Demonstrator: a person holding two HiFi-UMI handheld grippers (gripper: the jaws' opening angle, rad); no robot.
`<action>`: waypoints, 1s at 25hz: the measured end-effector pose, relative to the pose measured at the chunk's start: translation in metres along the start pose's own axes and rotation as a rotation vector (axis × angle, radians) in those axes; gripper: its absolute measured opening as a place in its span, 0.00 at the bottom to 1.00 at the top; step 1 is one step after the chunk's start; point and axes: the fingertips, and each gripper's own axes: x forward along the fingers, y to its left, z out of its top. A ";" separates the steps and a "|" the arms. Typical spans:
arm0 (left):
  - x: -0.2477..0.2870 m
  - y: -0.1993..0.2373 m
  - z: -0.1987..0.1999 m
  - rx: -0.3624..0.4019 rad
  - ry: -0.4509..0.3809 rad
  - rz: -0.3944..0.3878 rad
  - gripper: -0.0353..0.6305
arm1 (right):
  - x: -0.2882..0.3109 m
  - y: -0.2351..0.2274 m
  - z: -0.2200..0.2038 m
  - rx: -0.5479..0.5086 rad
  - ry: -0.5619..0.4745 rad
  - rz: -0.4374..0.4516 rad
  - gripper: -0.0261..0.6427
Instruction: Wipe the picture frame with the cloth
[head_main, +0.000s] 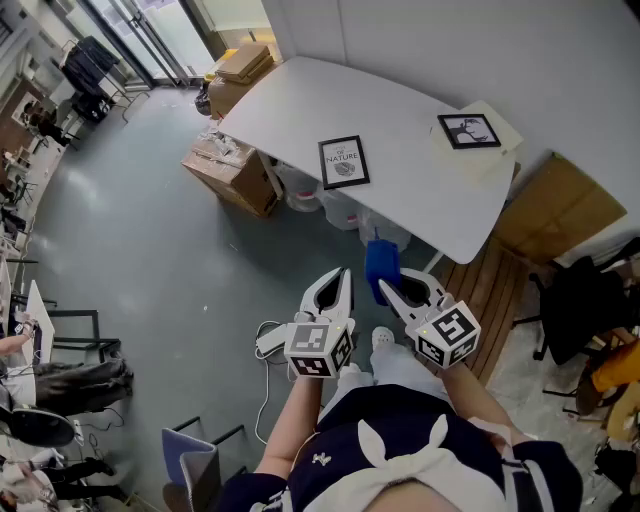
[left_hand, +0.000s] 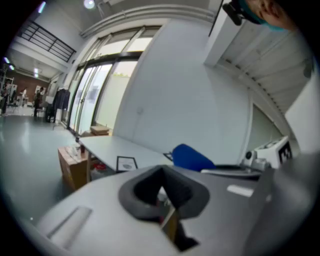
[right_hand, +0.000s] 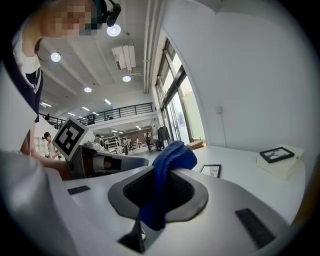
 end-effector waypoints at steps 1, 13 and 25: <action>0.003 -0.001 0.001 0.001 0.000 -0.002 0.06 | 0.001 -0.002 0.000 0.001 -0.001 0.003 0.13; 0.040 -0.004 0.013 0.008 -0.039 0.052 0.06 | 0.015 -0.036 0.010 -0.027 -0.011 0.083 0.13; 0.051 0.004 0.014 0.016 -0.026 0.103 0.06 | 0.021 -0.056 0.011 -0.016 -0.014 0.101 0.13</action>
